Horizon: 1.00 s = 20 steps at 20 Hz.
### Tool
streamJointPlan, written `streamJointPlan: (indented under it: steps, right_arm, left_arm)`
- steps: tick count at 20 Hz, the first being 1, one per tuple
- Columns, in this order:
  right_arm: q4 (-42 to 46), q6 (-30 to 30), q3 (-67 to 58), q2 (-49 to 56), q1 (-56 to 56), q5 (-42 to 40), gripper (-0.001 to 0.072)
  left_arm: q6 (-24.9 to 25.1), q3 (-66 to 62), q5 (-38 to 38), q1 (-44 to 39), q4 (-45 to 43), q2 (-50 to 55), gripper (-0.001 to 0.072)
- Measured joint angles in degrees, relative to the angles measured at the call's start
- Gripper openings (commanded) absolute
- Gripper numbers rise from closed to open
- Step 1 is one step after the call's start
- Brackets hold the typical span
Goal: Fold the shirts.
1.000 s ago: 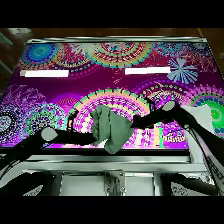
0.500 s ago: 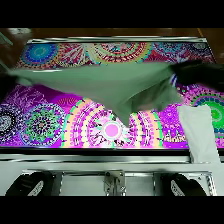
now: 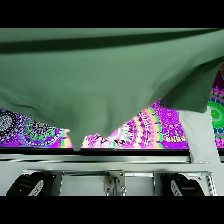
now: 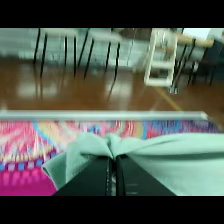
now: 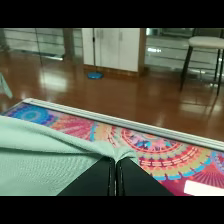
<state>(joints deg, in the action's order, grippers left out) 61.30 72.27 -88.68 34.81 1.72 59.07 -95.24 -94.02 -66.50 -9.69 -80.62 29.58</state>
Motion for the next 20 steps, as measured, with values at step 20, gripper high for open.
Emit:
streamJointPlan:
  steps: [20]
  right_arm:
    - [-14.51, 3.89, -0.52, 58.23, -7.8, -1.86, 0.0066]
  left_arm:
    - [-4.76, 53.09, 1.9, 0.04, 21.94, 0.17, 0.0041]
